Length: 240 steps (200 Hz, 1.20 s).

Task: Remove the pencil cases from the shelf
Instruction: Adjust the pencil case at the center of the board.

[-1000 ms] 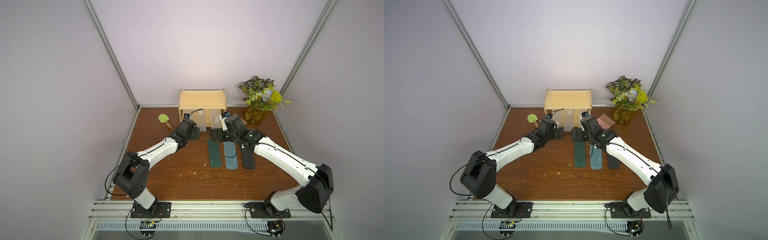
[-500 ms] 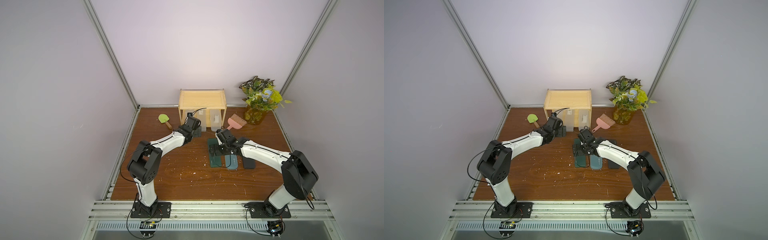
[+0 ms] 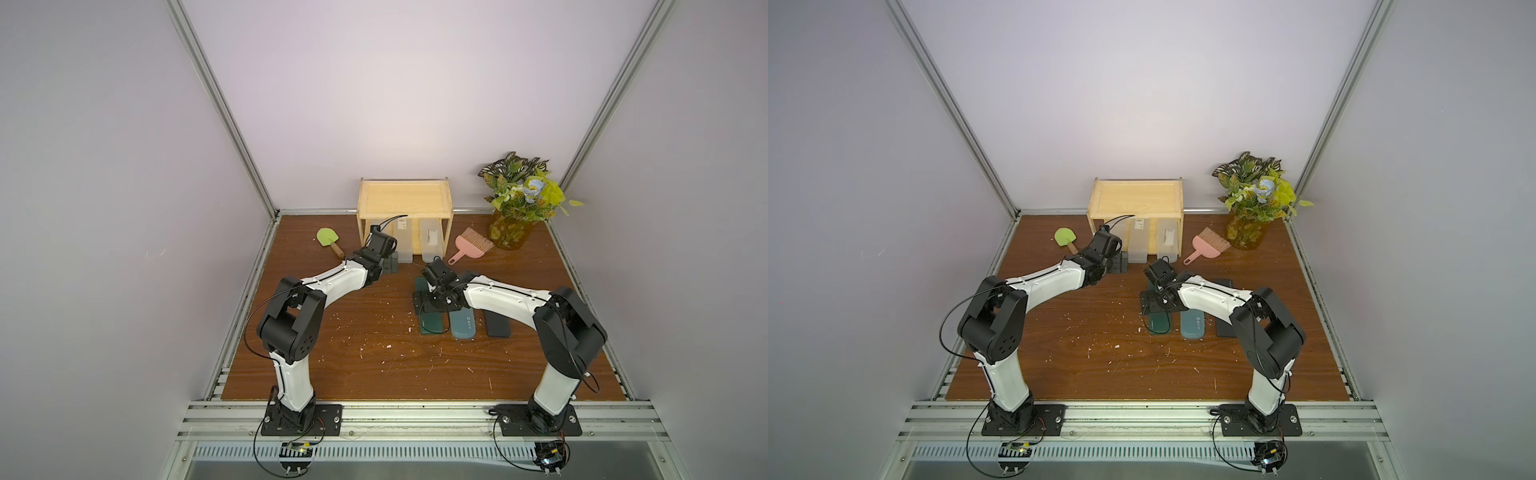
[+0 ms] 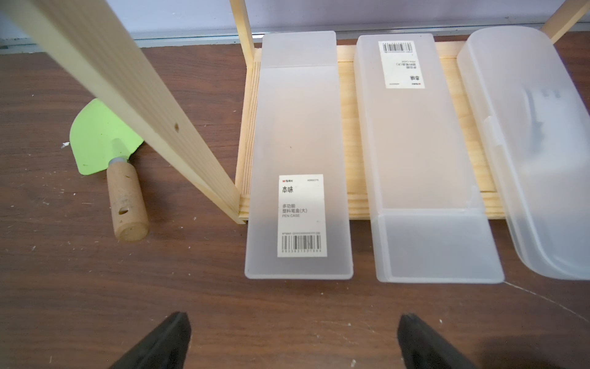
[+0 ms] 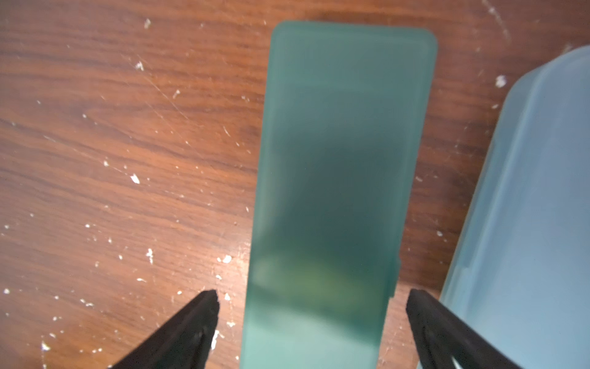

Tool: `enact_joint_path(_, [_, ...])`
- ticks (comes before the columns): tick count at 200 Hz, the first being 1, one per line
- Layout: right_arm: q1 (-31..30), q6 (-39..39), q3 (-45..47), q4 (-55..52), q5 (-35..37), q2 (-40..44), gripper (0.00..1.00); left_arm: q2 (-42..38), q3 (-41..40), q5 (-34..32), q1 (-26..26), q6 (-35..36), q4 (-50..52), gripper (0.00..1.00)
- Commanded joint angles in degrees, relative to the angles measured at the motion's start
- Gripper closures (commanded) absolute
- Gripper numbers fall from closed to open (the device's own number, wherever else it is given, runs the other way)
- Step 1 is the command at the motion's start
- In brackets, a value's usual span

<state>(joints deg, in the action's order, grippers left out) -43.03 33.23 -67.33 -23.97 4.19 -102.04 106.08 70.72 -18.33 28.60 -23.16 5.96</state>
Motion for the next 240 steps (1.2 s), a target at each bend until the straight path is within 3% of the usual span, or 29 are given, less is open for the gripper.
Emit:
enact_joint_path(1, [-0.9,2.5,-2.7,-2.3,1.8,-1.1,0.03,-0.6,-1.7,0.4,-0.6,1.6,-0.3,0.0])
enact_joint_path(142, [-1.9,5.7,-5.2,-6.1,5.0,-6.7,0.04,-3.6,-4.5,0.6,-1.0,2.9,-1.1,0.0])
enact_joint_path(240, [-2.2,5.4,-7.4,-6.9,7.0,-4.6,0.01,-3.6,-4.4,0.5,-1.1,3.0,-0.8,0.0])
